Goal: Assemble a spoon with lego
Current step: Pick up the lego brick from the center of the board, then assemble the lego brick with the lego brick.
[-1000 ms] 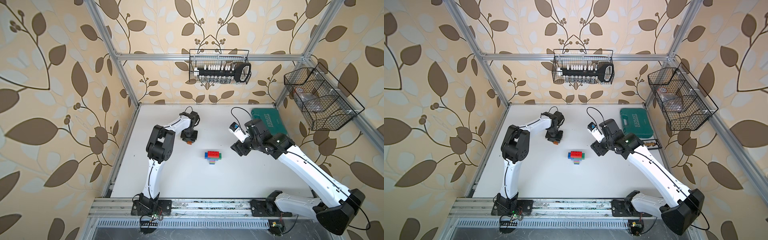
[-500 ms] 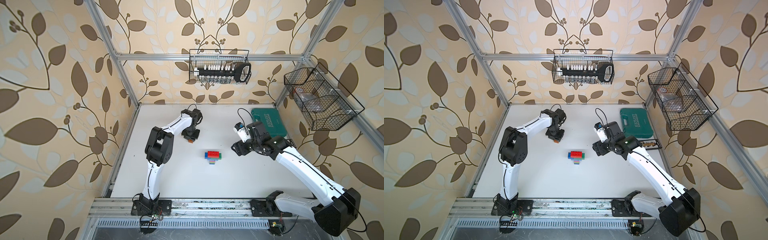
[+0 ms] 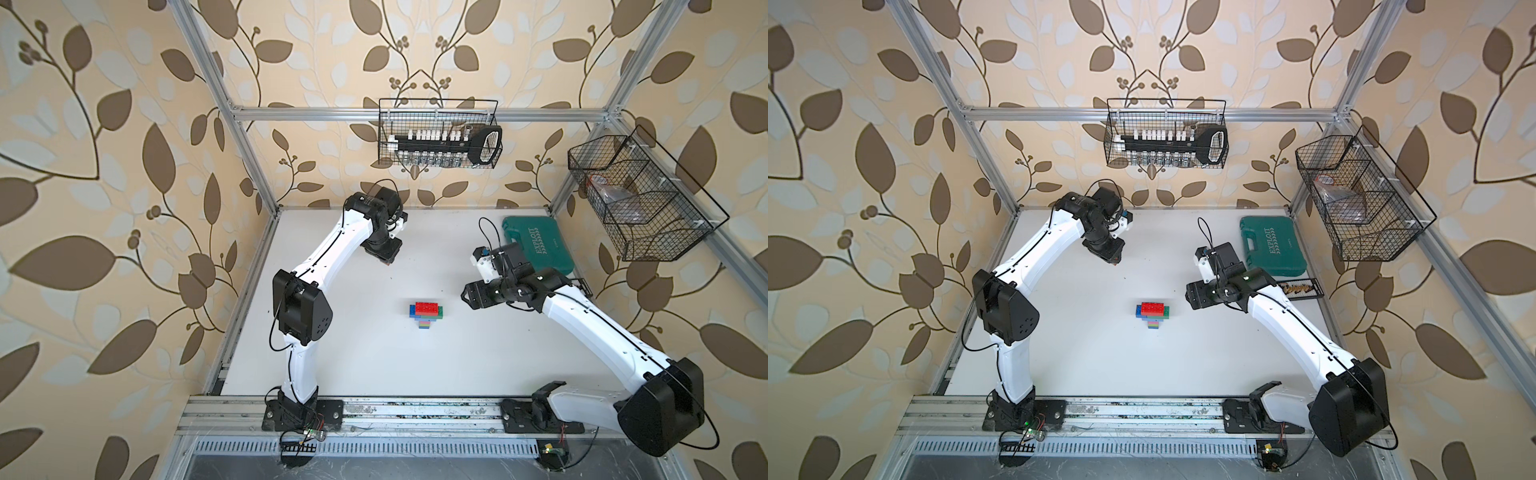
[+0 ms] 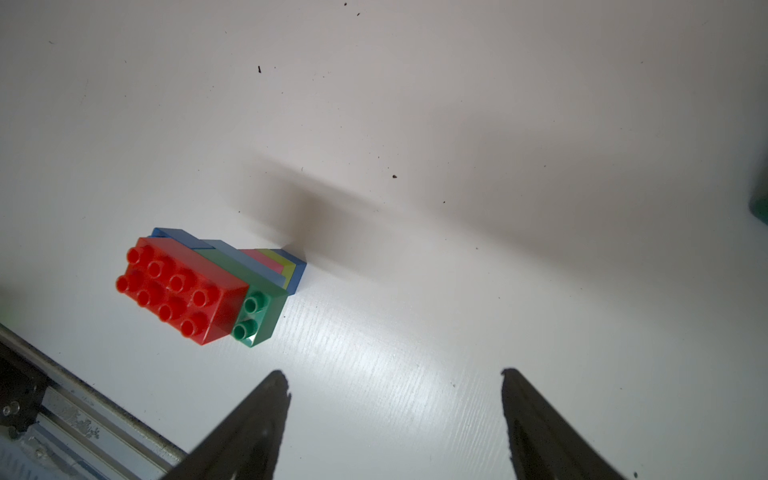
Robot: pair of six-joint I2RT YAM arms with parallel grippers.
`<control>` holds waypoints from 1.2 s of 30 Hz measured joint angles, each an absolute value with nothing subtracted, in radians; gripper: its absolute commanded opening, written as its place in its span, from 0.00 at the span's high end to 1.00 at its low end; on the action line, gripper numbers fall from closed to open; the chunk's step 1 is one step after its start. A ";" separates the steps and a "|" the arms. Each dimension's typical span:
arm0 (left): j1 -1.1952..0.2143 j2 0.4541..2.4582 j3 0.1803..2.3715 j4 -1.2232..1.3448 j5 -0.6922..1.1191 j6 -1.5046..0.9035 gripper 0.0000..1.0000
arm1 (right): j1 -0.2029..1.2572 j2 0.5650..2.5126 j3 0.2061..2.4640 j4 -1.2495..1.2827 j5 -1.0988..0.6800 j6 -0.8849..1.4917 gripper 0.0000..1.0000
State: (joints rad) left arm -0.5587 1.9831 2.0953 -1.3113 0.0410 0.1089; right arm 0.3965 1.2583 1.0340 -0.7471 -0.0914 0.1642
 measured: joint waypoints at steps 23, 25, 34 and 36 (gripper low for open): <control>-0.893 2.030 2.164 -1.435 0.189 0.662 0.99 | 0.300 1.212 0.888 -0.736 -0.175 0.258 0.20; -0.904 2.045 2.158 -1.446 0.184 0.688 0.99 | 0.288 1.203 0.875 -0.731 -0.188 0.266 0.20; -0.903 2.072 2.122 -1.462 0.199 0.770 1.00 | 0.276 1.195 0.860 -0.735 -0.215 0.272 0.20; -0.903 2.072 2.102 -1.459 0.202 0.788 1.00 | 0.272 1.193 0.860 -0.739 -0.215 0.269 0.20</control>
